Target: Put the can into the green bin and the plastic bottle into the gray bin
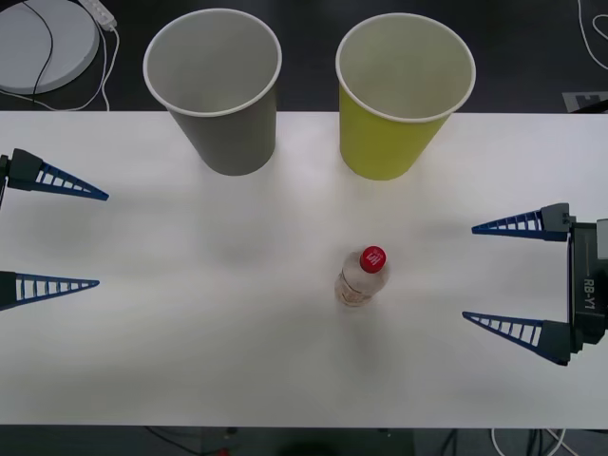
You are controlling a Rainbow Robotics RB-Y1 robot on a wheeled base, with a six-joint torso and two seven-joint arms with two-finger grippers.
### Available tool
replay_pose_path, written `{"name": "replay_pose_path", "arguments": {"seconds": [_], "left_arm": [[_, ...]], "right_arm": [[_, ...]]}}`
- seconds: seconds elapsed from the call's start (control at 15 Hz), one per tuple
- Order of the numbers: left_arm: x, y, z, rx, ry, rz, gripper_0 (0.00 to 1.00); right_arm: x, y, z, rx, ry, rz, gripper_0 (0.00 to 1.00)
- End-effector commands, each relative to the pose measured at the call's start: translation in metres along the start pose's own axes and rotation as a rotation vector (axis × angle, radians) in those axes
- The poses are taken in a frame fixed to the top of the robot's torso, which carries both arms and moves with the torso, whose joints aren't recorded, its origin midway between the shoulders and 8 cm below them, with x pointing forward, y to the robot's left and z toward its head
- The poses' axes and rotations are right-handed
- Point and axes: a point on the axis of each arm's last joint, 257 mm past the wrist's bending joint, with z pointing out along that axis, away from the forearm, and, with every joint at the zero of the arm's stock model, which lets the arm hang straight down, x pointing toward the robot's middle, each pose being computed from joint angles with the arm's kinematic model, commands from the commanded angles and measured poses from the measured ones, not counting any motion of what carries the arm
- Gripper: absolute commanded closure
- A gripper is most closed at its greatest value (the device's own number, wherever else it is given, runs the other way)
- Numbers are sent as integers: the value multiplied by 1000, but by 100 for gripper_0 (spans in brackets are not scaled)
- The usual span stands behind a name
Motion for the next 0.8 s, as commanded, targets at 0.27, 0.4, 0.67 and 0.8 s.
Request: {"name": "replay_pose_path", "arguments": {"seconds": [0.27, 0.4, 0.67, 0.8], "left_arm": [[0, 0, 0, 0, 0, 0, 0], [0, 0, 0, 0, 0, 0, 0], [0, 0, 0, 0, 0, 0, 0], [0, 0, 0, 0, 0, 0, 0]], "right_arm": [[38, 2, -4, 50, -68, 10, 0], [49, 1, -3, 73, -71, -20, 0], [66, 6, 6, 87, -80, 1, 0], [76, 11, 19, 87, -95, 32, 0]]}}
